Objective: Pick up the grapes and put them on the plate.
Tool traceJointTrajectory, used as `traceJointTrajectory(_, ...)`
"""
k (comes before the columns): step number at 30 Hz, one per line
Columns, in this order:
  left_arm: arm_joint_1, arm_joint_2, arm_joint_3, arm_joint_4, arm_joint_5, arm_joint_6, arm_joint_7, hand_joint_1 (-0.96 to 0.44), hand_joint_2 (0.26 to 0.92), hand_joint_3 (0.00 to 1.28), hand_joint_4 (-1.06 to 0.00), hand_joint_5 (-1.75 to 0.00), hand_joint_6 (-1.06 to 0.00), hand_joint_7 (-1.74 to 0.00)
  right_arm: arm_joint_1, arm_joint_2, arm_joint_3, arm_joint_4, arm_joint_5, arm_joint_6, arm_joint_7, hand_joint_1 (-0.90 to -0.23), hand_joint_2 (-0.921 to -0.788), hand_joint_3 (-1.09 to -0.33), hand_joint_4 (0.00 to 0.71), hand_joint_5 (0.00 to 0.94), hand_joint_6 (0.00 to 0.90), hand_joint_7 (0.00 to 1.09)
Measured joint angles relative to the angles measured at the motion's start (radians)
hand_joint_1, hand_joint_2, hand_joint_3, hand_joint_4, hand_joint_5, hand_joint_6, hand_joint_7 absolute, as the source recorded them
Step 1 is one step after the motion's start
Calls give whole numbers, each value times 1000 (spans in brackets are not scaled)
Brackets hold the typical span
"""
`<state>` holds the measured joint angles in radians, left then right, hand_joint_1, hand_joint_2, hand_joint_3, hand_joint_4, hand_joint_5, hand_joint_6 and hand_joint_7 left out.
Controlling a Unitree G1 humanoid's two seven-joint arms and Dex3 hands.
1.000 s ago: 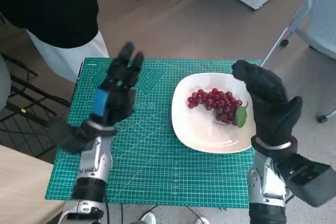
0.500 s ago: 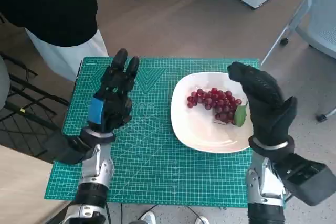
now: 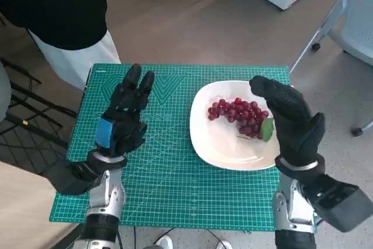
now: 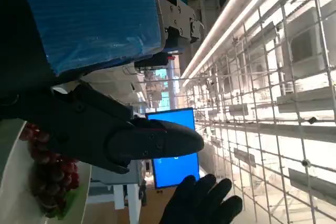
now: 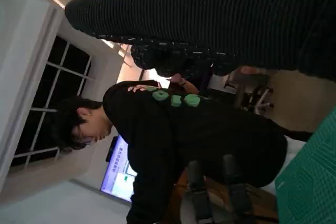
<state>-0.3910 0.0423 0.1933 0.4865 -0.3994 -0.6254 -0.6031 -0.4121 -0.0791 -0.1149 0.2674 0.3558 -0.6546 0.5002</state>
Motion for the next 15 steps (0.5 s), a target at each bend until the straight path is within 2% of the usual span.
traceJointTrajectory(5, 11, -7, -1, -2, 0, 0, 1, -613, 921, 307, -227, -15, -295, -37, 6, -5, -1, -5, 0, 0, 5, -438, -921, -512, 336, 2, 101, 457)
traceJointTrajectory(8, 17, -10, -1, -2, 1, 0, 5, -558, 921, 293, -232, -15, -296, -35, 7, -7, -2, -5, 0, 0, 6, -438, -921, -511, 336, 2, 103, 454)
traceJointTrajectory(13, 25, -18, 0, -1, 19, -24, 38, -295, 921, 257, -261, -21, -297, -28, 8, -8, -2, 0, 0, -6, 7, -440, -921, -507, 337, 2, 106, 449)
traceJointTrajectory(15, 26, -21, 0, 0, 31, -41, 53, -241, 921, 255, -271, -23, -300, -28, 8, -8, -2, 2, 0, -9, 7, -441, -921, -506, 337, 2, 107, 448)
